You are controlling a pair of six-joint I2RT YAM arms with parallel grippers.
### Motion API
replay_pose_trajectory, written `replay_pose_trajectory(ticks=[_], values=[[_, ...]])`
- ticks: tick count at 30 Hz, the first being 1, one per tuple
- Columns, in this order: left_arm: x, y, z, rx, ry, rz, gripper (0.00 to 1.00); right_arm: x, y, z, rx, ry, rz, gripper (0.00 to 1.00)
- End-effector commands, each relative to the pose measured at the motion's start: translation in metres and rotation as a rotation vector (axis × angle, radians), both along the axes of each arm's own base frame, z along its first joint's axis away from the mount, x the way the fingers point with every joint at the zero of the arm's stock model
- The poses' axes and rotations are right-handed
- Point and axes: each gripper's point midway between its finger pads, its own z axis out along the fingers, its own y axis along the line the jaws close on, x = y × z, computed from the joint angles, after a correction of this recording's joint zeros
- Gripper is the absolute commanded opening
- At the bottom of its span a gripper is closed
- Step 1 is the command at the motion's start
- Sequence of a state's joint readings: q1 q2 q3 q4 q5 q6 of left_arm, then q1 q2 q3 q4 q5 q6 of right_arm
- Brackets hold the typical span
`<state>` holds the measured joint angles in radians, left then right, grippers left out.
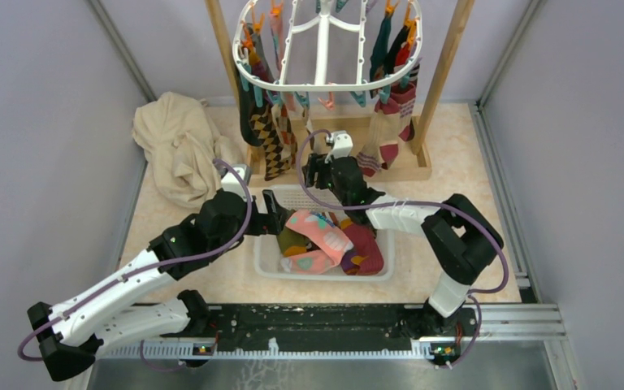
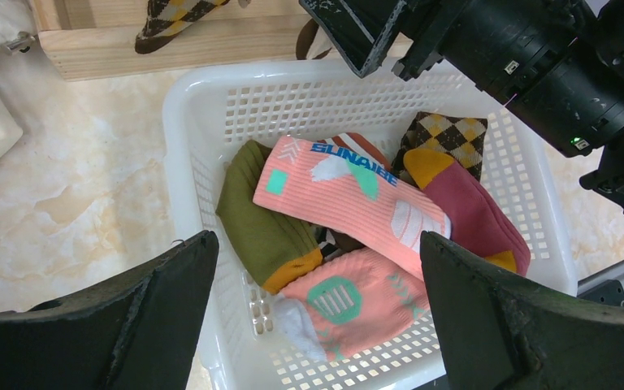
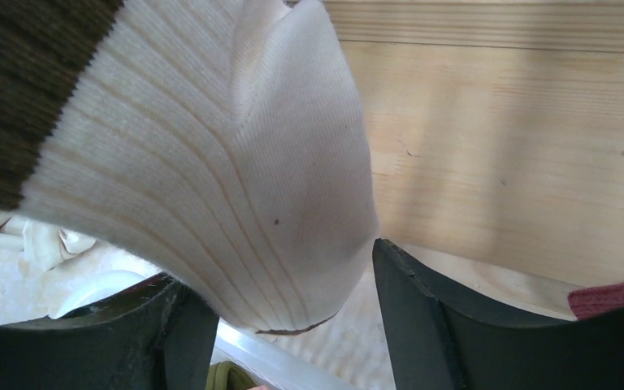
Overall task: Remove the socks clipped to the hanger
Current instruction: Remove the sock from the hanger.
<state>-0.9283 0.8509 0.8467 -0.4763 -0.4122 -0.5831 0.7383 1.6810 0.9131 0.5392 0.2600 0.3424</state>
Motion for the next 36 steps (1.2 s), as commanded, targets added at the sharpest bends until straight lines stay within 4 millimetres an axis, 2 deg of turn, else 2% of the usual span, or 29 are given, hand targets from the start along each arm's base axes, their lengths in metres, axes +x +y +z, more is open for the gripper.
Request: replay_pose_trajectory(ticks=[1, 5, 7, 15, 20, 27, 36], values=[[0.001, 0.003, 0.005, -0.007, -0.010, 0.014, 0.99, 0.008, 0.006, 0.036, 0.082, -0.079, 0.019, 0.63], [0.001, 0.003, 0.004, -0.009, -0.005, 0.013, 0.99, 0.006, 0.004, 0.039, 0.085, -0.085, 0.028, 0.57], [0.001, 0.002, 0.004, -0.013, -0.005, 0.013, 0.99, 0.004, 0.003, 0.041, 0.083, -0.087, 0.036, 0.50], [0.001, -0.004, 0.004, -0.014, -0.007, -0.012, 0.99, -0.004, 0.000, 0.057, 0.065, -0.095, 0.068, 0.12], [0.004, -0.013, 0.014, -0.022, -0.024, -0.041, 0.99, -0.017, -0.010, 0.076, 0.073, -0.124, 0.076, 0.09], [0.015, -0.031, 0.051, -0.061, -0.096, -0.078, 0.99, -0.043, -0.028, 0.103, 0.098, -0.157, 0.099, 0.06], [0.041, -0.069, 0.126, -0.123, -0.220, -0.123, 0.99, -0.076, -0.039, 0.106, 0.119, -0.133, 0.143, 0.04]])
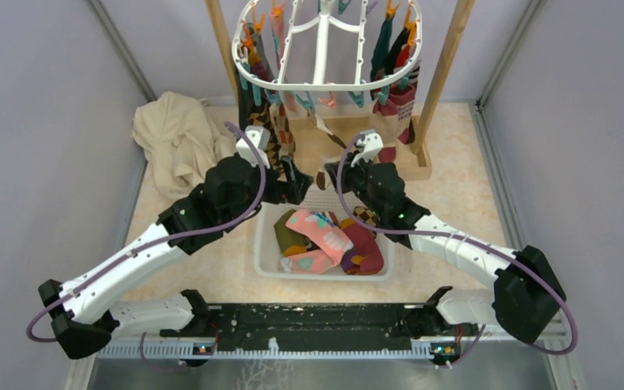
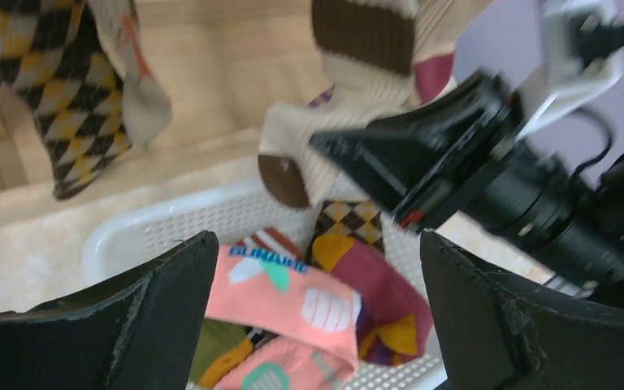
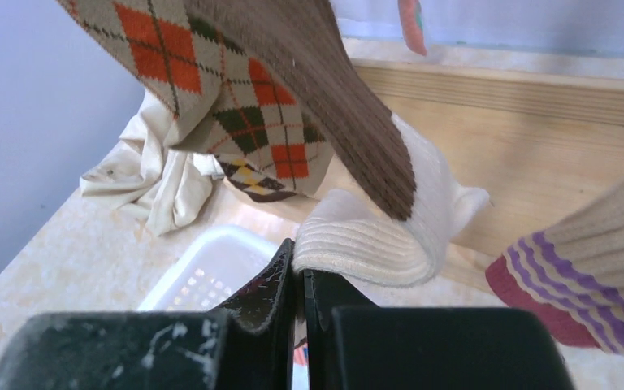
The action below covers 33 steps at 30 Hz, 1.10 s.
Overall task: Remove the socks clipped to the hanger
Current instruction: Remove the sock from the hanger.
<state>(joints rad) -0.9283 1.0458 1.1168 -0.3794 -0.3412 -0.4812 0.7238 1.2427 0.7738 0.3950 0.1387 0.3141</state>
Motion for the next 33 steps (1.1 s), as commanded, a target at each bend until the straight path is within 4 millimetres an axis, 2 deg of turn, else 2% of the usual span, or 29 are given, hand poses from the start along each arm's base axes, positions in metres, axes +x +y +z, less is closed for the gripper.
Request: replay_pose_trajectory(ticks=[1, 5, 9, 17, 26, 33], values=[[0.018, -0.020, 0.050, -0.056, -0.095, -0.012, 0.99, -0.016, -0.001, 0.011, 0.024, -0.015, 0.036, 0.03], [0.035, -0.025, 0.069, -0.071, -0.116, 0.055, 0.99, -0.024, -0.001, 0.008, 0.011, -0.008, 0.038, 0.01], [0.045, -0.023, 0.088, -0.115, -0.141, 0.113, 0.99, -0.029, 0.000, 0.009, 0.000, -0.012, 0.028, 0.00], [0.061, -0.013, 0.108, -0.148, -0.182, 0.223, 0.99, -0.030, 0.003, 0.008, -0.017, -0.019, 0.007, 0.00], [0.087, -0.023, 0.111, -0.181, -0.190, 0.270, 0.98, -0.029, 0.008, 0.006, -0.049, -0.017, -0.019, 0.00], [0.100, -0.023, 0.113, -0.219, -0.192, 0.286, 0.86, -0.029, 0.007, 0.005, -0.053, -0.014, -0.026, 0.00]])
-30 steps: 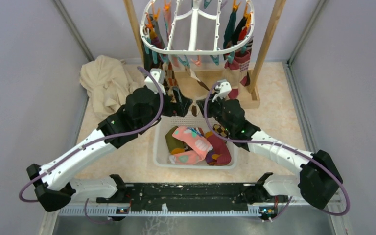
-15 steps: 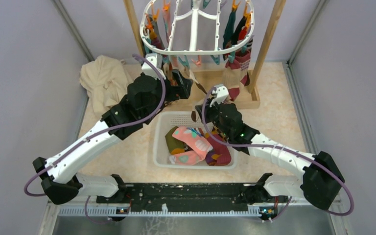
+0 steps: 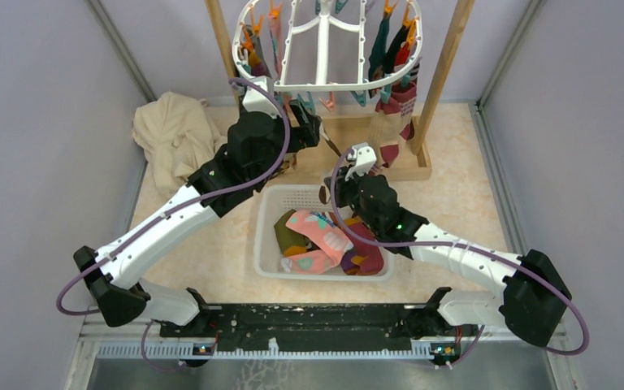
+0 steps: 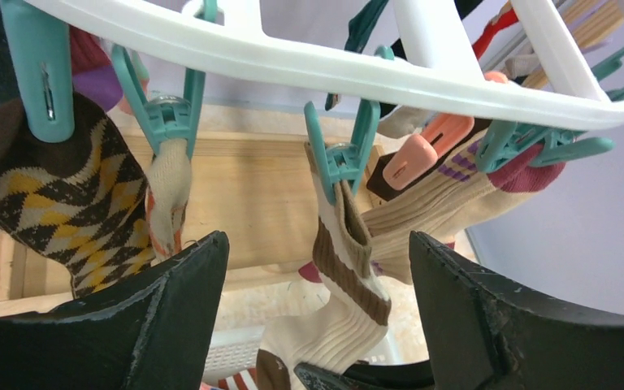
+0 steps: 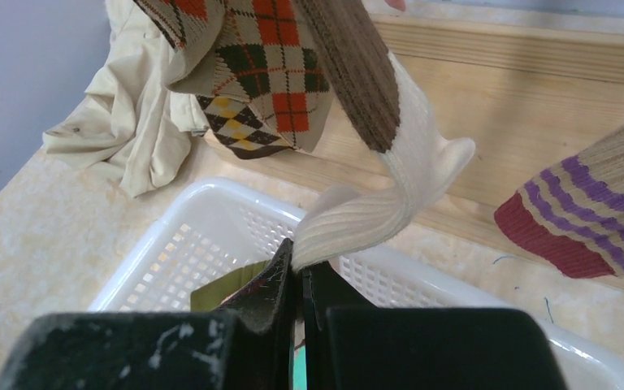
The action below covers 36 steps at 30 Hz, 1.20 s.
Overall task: Remove the socks clipped to the hanger
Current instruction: Remove the sock from the hanger.
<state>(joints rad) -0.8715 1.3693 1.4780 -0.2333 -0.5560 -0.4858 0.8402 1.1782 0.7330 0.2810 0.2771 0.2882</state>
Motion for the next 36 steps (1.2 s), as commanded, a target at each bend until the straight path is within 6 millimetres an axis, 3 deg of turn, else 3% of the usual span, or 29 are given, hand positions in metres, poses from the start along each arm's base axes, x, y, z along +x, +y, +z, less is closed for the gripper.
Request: replay_pose_trajectory(ticks=[1, 13, 36], values=[[0.007, 0.000, 0.031, -0.099, -0.058, 0.011, 0.84, 0.002, 0.006, 0.027, 0.044, -0.054, -0.006, 0.00], [0.021, -0.016, 0.034, -0.125, -0.058, 0.006, 0.77, 0.004, 0.011, 0.021, 0.021, -0.048, -0.011, 0.00], [0.046, -0.014, 0.035, -0.108, -0.104, 0.102, 0.62, 0.004, 0.011, 0.021, 0.025, -0.046, -0.011, 0.00]])
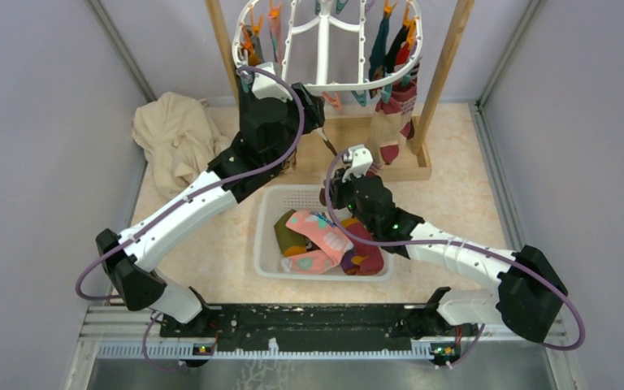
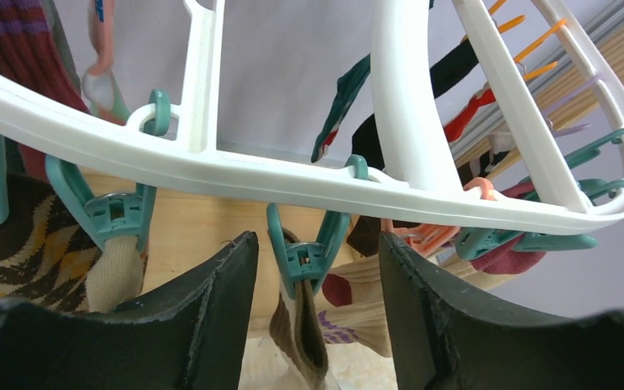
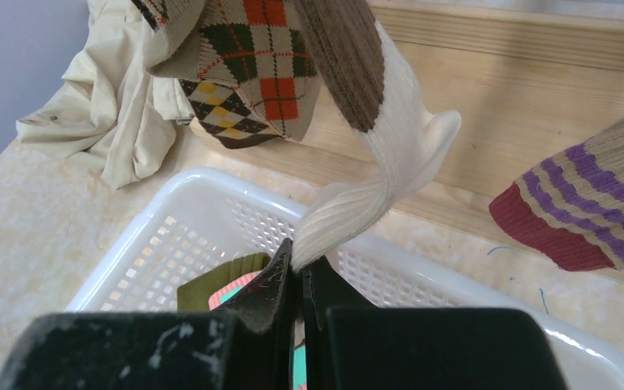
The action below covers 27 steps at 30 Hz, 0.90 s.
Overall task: Remove the socks clipped to the hanger
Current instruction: Remove the sock from the hanger.
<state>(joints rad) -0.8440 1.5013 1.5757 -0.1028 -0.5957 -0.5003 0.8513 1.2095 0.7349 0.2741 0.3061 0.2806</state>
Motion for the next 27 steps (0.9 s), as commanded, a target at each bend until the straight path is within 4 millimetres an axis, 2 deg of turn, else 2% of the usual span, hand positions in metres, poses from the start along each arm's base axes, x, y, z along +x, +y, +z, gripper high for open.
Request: replay_pose_trajectory(ticks=[1, 17, 27], values=[[0.0085, 0.0031, 0.0150, -0.022, -0.042, 0.039, 0.62, 0.0016, 0.0104, 0.0340, 0.061, -0.063, 0.006, 0.00], [0.0135, 0.0083, 0.0187, -0.045, -0.079, 0.085, 0.61, 0.0022, 0.0091, 0.0280, 0.050, -0.057, 0.001, 0.00], [0.0175, 0.0110, 0.0167, -0.030, -0.084, 0.112, 0.37, 0.0019, 0.0082, 0.0243, 0.046, -0.052, -0.001, 0.00]])
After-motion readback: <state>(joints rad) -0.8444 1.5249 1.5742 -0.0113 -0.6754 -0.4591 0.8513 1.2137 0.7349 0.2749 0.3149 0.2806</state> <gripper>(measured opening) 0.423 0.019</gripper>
